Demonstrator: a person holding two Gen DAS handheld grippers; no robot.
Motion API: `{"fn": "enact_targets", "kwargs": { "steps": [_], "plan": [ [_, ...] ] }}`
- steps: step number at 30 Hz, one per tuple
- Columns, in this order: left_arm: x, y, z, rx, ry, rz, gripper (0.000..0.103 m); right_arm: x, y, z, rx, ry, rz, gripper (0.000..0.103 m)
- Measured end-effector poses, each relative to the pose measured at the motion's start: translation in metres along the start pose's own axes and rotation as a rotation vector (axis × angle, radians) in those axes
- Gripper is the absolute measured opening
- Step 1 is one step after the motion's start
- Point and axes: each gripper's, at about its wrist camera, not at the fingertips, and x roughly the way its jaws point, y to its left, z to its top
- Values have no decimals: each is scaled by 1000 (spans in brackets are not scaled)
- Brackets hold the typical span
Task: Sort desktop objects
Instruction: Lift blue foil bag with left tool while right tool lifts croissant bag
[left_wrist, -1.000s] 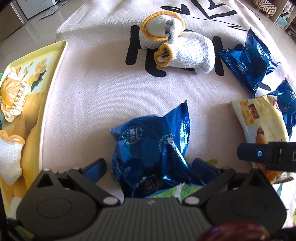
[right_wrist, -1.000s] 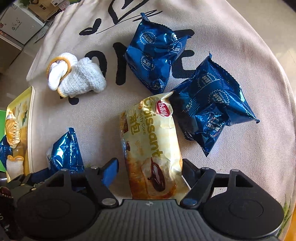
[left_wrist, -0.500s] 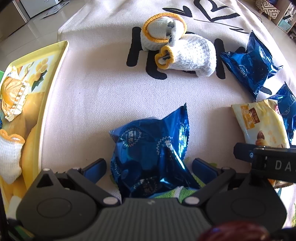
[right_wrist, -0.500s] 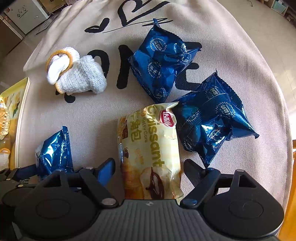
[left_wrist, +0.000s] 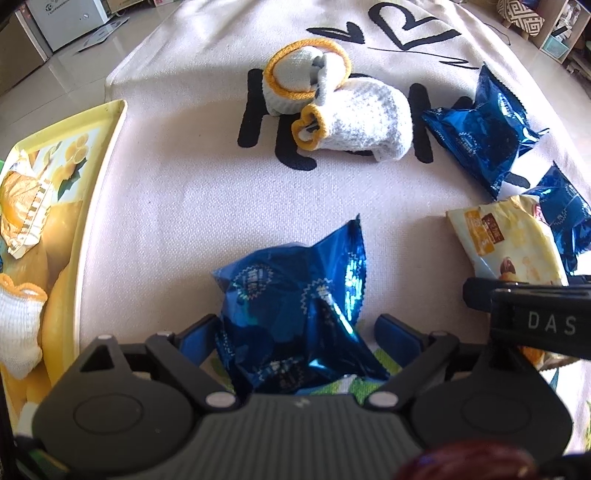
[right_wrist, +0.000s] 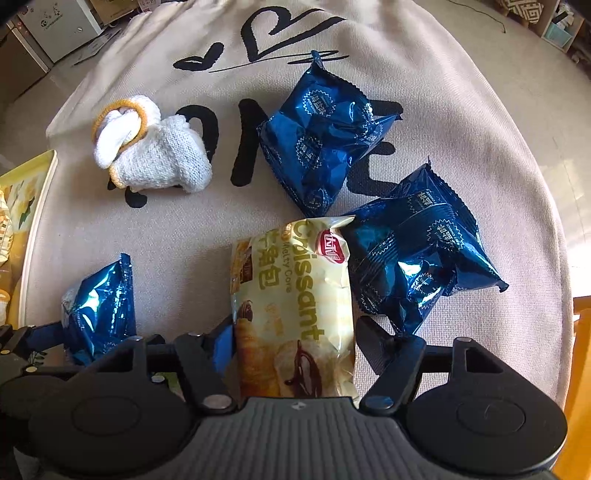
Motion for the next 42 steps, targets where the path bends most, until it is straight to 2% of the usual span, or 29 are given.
{"fn": "enact_targets", "kwargs": {
  "steps": [1,5,7,9,16,42],
  "plan": [
    [-2,-1,1,9,-14,-3,78,-1,-1,1,1,-2,8,57],
    [-5,2,6,-16,-21,-51,74,-4,2,-1,35,-3,49,55],
    [-6,9,11,-34,-29,-72,74,-10,7,8,55,-11,63,54],
    [-12,2,-6,-32,-56,-71,74,-16,12,11,63,-31,75,54],
    [-35,25,11,-35,-115,-66,74,-34,14,20,81,-82,112,54],
    [-69,42,22,-83,-197,-65,74,-71,31,28,103,-152,136,54]
  ]
}}
